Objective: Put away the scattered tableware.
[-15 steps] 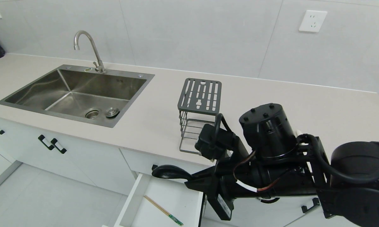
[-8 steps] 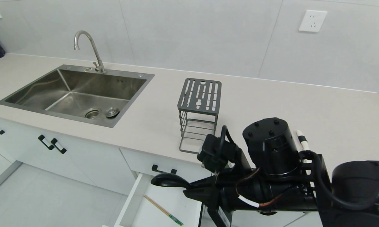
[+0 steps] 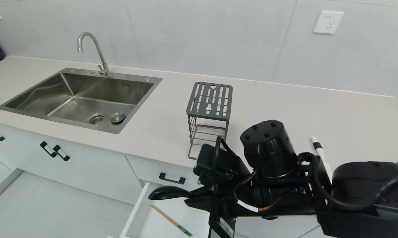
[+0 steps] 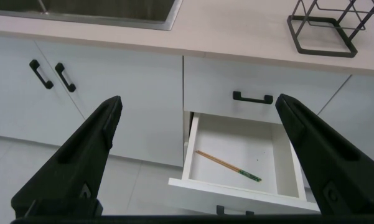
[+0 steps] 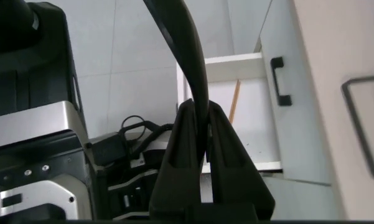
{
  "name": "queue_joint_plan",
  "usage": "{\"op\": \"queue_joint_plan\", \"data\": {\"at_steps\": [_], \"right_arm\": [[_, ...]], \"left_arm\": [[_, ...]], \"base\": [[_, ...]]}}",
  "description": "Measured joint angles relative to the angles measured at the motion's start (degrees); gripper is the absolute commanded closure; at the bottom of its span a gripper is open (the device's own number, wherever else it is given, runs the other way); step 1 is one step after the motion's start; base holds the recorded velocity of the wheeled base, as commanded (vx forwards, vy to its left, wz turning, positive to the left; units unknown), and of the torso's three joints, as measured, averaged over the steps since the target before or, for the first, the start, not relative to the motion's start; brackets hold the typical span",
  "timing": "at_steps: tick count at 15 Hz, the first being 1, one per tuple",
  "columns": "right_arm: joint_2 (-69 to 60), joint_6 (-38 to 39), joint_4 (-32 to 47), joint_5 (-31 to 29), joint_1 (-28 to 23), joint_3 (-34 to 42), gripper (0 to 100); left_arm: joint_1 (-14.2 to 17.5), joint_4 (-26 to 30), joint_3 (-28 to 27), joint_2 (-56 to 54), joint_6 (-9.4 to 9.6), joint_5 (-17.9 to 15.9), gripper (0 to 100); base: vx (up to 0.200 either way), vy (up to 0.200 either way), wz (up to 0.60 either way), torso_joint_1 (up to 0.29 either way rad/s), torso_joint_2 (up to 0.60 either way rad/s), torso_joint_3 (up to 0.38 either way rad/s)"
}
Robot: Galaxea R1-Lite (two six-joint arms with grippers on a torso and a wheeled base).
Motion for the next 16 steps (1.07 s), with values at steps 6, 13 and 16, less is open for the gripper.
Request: {"op": "queue_joint_plan", "data": {"at_steps": [6, 13, 16], "right_arm": [[2.43, -0.8, 2.13, -0.24, -0.13, -3.52, 100], [7.18, -7.51, 3.47, -0.24, -0.91, -9.64, 100], [9.19, -8.24, 4.24, -0.22, -1.07, -13.07, 100]], "left_arm": [[0.0, 0.0, 0.0, 0.0, 0.0, -0.02, 0], [0.0, -0.05, 0.0, 0.02, 0.0, -0.02, 0], [0.0, 0.06, 0.0, 0.02, 0.0, 0.0, 0]], "base": [[0.0, 0.0, 0.0, 0.0, 0.0, 0.0], [0.0, 0.0, 0.0, -0.014, 0.03, 0.016], [0.0, 0.0, 0.0, -0.15, 0.3, 0.149]]}}
